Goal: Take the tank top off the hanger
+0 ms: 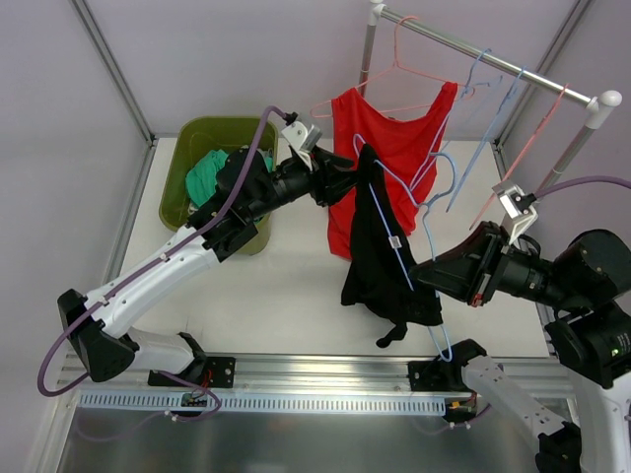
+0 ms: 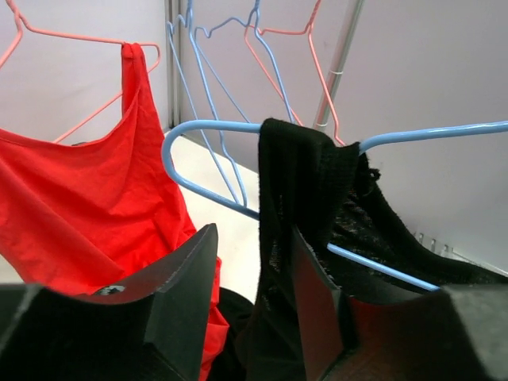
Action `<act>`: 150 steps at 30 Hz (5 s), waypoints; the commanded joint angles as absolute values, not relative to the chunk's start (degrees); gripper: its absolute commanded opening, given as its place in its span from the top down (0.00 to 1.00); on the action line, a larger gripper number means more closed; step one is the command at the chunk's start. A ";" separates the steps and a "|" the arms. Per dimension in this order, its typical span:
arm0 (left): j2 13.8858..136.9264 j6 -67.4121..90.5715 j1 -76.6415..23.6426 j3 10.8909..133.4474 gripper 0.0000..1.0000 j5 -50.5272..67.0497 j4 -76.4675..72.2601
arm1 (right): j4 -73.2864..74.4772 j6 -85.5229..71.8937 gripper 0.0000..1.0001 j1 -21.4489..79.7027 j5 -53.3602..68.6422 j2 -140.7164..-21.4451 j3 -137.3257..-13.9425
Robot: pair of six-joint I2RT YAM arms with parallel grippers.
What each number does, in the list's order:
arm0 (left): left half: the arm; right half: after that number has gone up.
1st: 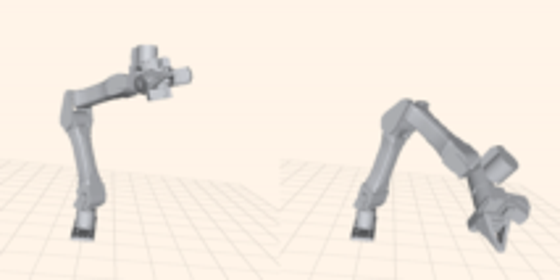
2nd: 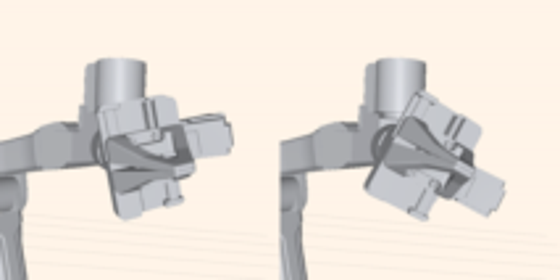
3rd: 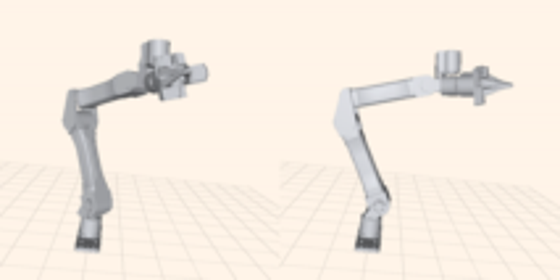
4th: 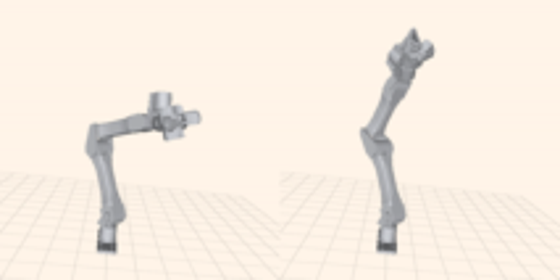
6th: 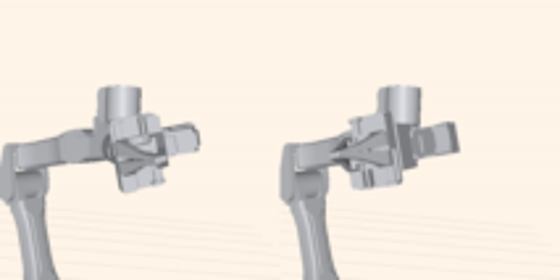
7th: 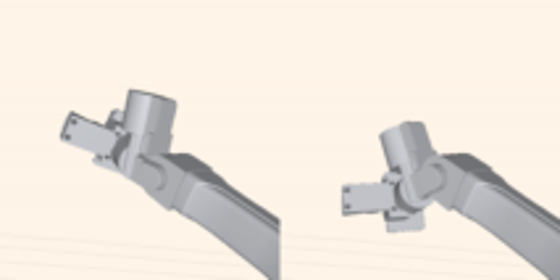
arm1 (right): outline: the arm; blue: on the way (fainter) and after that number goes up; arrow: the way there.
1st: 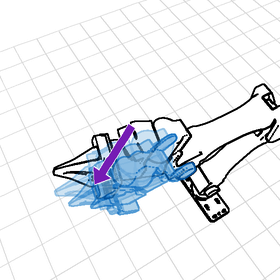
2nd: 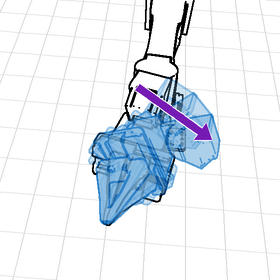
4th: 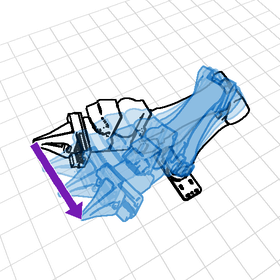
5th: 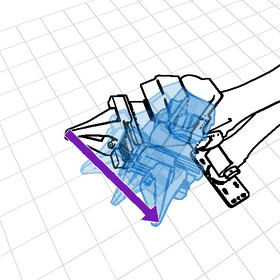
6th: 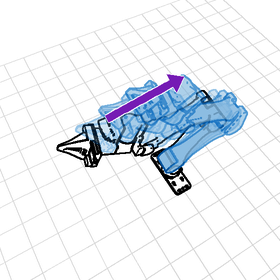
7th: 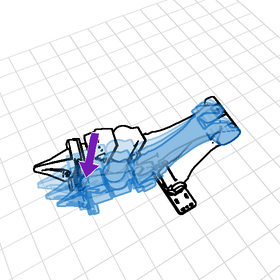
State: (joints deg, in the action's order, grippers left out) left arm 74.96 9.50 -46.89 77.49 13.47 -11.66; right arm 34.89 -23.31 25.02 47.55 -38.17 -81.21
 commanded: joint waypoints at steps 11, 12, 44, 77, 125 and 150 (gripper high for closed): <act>72.43 11.07 -47.20 73.92 1.00 -1.59 -17.41 | 30.41 -19.25 1.00 25.22 49.39 -39.81 -78.40; 72.07 11.60 -47.11 74.00 1.00 -6.11 -15.31 | 31.54 -16.72 1.00 25.22 49.83 -40.16 -78.22; 58.45 18.64 -46.76 71.18 1.00 -23.89 -3.26 | 25.92 -6.68 1.00 26.46 69.88 -39.28 -72.25; 59.23 31.56 -48.59 46.15 1.00 19.93 -19.74 | -19.35 -4.13 1.00 37.97 13.98 -38.56 -53.13; 46.14 26.54 -56.78 43.33 0.01 -6.85 18.19 | -7.91 -30.50 1.00 26.19 -10.28 -67.94 -77.34; 49.22 27.16 -56.78 41.40 0.01 -7.56 18.19 | -9.49 -34.44 1.00 16.88 2.71 -63.53 -72.32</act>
State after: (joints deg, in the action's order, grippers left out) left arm 49.28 26.81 -56.58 42.15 -6.61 18.48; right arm -6.15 -32.12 17.56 -4.34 -59.42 -67.20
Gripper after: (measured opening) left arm 0.986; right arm 0.037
